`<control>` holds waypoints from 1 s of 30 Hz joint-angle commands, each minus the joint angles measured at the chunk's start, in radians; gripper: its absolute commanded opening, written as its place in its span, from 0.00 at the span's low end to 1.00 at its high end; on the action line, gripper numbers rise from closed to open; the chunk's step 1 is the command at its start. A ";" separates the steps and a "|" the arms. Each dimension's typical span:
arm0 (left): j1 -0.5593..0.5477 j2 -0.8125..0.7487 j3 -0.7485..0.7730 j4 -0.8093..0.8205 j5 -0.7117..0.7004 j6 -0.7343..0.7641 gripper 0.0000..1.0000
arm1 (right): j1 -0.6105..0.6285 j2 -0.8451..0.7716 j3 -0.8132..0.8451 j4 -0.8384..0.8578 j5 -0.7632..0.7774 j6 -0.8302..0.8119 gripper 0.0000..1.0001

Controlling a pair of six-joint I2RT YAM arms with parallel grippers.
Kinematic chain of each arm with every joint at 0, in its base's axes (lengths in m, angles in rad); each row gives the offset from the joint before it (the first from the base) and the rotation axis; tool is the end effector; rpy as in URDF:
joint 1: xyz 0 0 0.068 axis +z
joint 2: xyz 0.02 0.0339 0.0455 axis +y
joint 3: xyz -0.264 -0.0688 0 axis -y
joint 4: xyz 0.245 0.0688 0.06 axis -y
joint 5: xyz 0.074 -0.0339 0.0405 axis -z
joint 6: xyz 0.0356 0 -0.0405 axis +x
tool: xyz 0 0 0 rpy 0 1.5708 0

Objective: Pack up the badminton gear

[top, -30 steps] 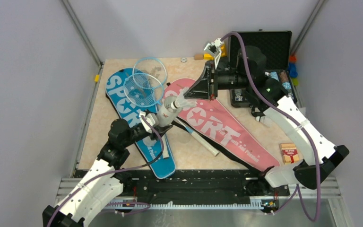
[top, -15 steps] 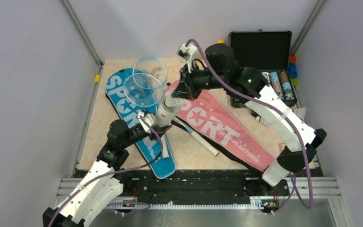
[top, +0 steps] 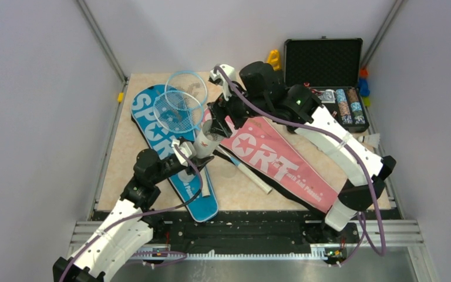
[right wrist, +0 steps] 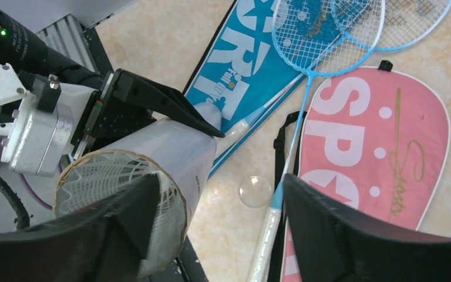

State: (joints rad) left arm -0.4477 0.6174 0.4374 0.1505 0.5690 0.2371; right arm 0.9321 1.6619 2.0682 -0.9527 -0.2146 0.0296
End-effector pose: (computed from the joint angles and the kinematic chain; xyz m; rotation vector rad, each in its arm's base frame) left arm 0.1363 -0.0868 0.2784 0.9460 1.3278 -0.6161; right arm 0.1956 0.2761 0.4718 -1.0812 1.9251 0.7836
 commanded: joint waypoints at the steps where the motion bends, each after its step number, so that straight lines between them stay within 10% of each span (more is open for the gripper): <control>1: -0.003 -0.005 0.001 0.054 0.018 -0.004 0.28 | 0.009 -0.038 -0.032 -0.004 0.009 -0.086 0.87; 16: -0.003 -0.007 0.005 0.042 0.032 0.004 0.29 | 0.028 0.167 0.182 -0.138 0.103 -0.122 0.98; 25: -0.003 -0.015 0.009 0.052 -0.069 -0.028 0.29 | -0.003 -0.153 -0.002 0.105 0.200 -0.006 0.99; 30: -0.003 -0.019 0.011 0.046 -0.105 -0.033 0.29 | -0.275 -0.375 -0.270 0.268 0.101 0.194 0.99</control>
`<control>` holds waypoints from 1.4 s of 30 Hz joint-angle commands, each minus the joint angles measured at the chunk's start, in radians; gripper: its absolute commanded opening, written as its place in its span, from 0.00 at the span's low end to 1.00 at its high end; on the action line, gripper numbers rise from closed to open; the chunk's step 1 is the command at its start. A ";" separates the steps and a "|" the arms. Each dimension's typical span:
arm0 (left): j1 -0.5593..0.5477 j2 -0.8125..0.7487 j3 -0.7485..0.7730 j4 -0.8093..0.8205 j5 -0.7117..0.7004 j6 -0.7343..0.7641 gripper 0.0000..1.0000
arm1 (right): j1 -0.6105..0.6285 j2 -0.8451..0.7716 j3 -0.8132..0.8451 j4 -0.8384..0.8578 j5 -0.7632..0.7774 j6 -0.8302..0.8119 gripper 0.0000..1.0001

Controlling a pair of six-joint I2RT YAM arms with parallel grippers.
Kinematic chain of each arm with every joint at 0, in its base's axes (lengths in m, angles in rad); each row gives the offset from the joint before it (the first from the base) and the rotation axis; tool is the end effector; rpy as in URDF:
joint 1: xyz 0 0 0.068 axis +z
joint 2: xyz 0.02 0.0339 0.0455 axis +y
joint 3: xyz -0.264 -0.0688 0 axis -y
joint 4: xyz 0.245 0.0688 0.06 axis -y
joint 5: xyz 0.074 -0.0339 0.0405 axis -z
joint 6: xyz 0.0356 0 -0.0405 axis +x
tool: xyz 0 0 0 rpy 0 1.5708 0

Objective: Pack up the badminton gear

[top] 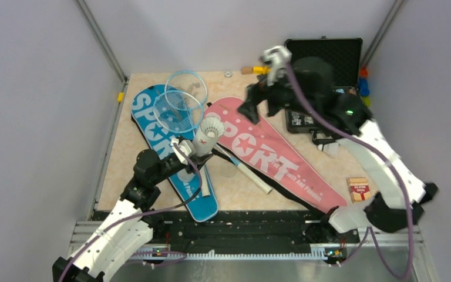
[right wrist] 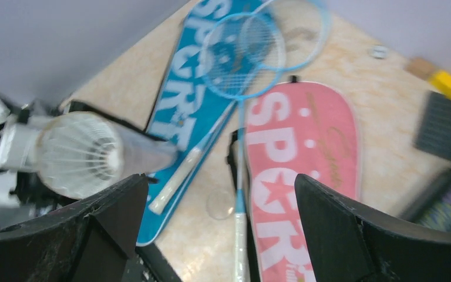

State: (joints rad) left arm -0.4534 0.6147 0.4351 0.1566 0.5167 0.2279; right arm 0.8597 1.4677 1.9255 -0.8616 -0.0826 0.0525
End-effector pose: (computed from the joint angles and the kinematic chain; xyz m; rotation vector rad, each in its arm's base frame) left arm 0.1371 -0.0863 0.2786 0.9069 1.3446 -0.5850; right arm 0.1849 0.2192 0.4952 -0.8503 1.8499 0.6673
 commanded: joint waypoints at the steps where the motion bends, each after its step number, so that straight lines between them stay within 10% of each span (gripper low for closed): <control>1: 0.002 -0.019 0.012 0.042 -0.054 -0.025 0.29 | -0.271 -0.211 -0.178 0.197 -0.053 0.192 0.99; 14: 0.003 -0.011 0.013 0.044 -0.061 -0.021 0.29 | -1.160 -0.228 -0.801 0.375 -0.240 0.332 0.89; 35: 0.003 0.031 0.025 0.046 -0.052 -0.021 0.29 | -1.215 -0.048 -1.074 0.574 -0.049 0.326 0.64; 40: 0.002 0.025 0.024 0.042 -0.055 -0.022 0.28 | -1.214 -0.033 -1.126 0.615 -0.117 0.345 0.42; 42: 0.001 0.021 0.023 0.043 -0.055 -0.023 0.29 | -1.214 -0.057 -1.139 0.628 -0.160 0.343 0.13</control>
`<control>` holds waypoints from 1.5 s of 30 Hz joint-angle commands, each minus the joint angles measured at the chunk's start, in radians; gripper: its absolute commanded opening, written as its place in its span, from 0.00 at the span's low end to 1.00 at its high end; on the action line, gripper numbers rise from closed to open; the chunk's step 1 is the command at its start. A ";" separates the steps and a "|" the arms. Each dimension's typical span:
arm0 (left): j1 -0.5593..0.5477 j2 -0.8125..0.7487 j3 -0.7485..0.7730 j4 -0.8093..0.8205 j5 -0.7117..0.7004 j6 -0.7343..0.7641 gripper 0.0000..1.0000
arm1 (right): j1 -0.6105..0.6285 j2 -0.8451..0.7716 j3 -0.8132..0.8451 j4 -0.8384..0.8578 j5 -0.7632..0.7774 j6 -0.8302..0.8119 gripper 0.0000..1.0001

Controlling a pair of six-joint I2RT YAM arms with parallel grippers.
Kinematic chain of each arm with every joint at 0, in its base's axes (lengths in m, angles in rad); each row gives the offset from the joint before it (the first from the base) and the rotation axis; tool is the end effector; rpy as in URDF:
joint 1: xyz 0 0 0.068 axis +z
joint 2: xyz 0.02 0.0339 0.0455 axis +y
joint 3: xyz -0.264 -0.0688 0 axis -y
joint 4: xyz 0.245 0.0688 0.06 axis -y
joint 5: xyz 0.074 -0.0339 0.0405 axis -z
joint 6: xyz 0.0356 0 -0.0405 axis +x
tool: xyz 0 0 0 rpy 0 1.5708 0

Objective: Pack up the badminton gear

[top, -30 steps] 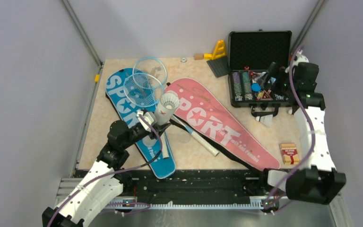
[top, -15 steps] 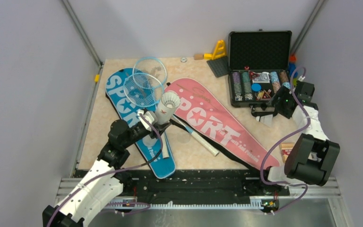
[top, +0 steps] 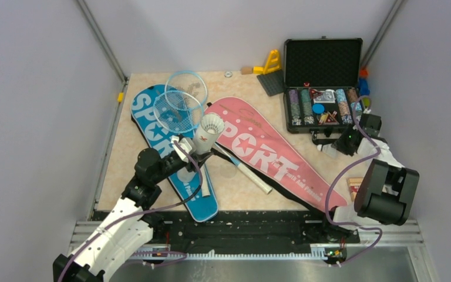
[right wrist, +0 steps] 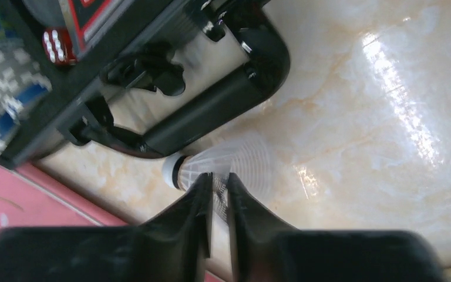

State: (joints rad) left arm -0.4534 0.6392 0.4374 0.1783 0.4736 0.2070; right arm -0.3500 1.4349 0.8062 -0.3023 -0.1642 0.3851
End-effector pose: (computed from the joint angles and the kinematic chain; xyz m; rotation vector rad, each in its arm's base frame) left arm 0.1420 -0.0872 0.2782 0.8633 1.3718 -0.5672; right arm 0.2677 -0.0915 0.1920 0.8335 2.3541 0.2199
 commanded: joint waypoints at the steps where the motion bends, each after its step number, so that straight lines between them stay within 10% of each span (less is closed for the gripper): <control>1: 0.002 -0.004 0.020 0.022 -0.011 -0.002 0.29 | -0.004 -0.043 -0.020 0.068 -0.108 0.002 0.00; 8: 0.001 0.003 0.015 0.036 0.014 -0.003 0.29 | 0.069 -0.366 0.077 -0.102 -0.288 -0.063 0.00; 16: 0.001 0.054 0.032 0.034 0.076 0.005 0.29 | 0.637 -0.543 0.371 -0.129 -0.351 -0.178 0.00; 31: 0.002 0.088 0.050 0.012 0.116 0.016 0.29 | 1.214 -0.185 0.852 -0.202 -0.182 -0.394 0.00; 45: 0.001 0.101 0.047 0.030 0.140 0.018 0.29 | 1.278 0.026 0.938 -0.389 -0.128 -0.243 0.00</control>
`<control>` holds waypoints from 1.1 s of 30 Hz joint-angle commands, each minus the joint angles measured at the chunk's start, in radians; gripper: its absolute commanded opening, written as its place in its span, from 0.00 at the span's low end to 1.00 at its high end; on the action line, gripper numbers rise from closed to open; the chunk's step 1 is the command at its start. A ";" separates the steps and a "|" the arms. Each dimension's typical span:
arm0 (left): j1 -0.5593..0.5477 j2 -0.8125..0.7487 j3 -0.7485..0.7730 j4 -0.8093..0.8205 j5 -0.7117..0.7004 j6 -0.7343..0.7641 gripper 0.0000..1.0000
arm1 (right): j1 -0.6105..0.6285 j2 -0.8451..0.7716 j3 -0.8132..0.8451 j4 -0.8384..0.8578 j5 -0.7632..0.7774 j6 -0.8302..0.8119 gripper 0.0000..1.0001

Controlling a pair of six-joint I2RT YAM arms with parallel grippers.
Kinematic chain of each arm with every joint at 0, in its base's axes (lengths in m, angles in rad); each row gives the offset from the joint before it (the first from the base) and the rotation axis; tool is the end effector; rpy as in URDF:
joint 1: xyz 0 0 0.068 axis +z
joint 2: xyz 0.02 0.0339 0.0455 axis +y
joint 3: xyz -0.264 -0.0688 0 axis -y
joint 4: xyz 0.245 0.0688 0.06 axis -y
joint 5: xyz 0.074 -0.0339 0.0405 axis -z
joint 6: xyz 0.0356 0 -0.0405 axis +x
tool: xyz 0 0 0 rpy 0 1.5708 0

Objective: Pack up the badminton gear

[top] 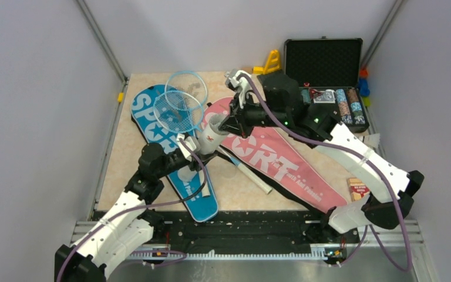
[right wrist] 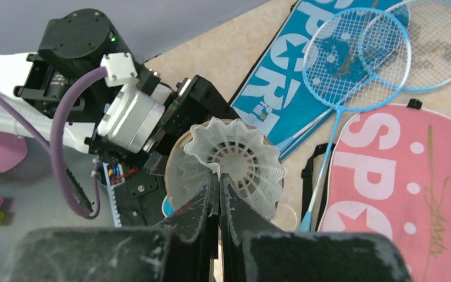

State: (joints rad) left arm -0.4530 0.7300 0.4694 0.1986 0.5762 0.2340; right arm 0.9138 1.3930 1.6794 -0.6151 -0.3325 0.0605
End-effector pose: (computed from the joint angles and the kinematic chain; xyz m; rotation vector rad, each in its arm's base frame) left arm 0.1526 -0.0958 0.2780 0.9584 1.3564 -0.6356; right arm 0.1699 0.2393 0.4654 -1.0402 1.7114 0.9608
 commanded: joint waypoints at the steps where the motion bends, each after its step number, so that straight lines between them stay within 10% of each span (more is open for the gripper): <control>1: 0.001 0.012 0.015 0.009 0.037 -0.009 0.29 | 0.017 0.092 0.080 -0.093 0.042 0.090 0.00; 10: 0.001 0.001 0.012 0.010 0.048 -0.008 0.29 | 0.054 0.246 0.212 -0.215 0.017 0.094 0.00; 22: 0.000 -0.027 0.001 0.013 -0.001 -0.012 0.29 | 0.054 -0.024 0.225 -0.189 0.261 0.110 0.53; 26: 0.000 -0.039 -0.006 0.019 -0.025 -0.013 0.29 | 0.045 -0.144 0.104 -0.107 0.532 0.073 0.89; 33: 0.001 -0.045 -0.007 0.018 -0.034 -0.018 0.29 | -0.511 -0.265 -0.164 -0.031 0.518 0.208 0.99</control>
State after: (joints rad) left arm -0.4515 0.7017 0.4664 0.1787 0.5518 0.2340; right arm 0.6899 1.1347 1.6283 -0.6956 0.1291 0.1886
